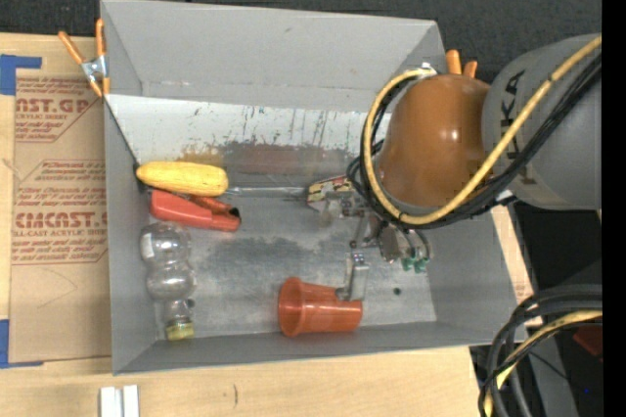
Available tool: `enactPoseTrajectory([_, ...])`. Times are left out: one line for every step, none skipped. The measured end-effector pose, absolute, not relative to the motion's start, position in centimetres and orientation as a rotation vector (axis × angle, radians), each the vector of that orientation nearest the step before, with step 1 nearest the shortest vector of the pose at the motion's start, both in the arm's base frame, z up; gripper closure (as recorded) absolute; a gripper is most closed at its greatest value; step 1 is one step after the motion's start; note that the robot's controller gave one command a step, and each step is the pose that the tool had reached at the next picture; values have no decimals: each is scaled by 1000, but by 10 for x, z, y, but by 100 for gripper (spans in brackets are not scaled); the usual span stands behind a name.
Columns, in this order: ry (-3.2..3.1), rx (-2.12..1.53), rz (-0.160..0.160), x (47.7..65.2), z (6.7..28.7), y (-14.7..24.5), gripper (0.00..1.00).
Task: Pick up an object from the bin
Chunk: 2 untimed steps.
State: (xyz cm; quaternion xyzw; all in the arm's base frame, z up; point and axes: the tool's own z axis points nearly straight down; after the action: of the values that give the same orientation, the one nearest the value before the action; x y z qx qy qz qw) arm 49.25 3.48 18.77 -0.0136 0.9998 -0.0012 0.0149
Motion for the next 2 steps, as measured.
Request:
enactPoseTrajectory([3107, -197, -4, 483, 149, 50, 0])
enactPoseTrajectory([3109, -170, -4, 481, 116, 53, 0])
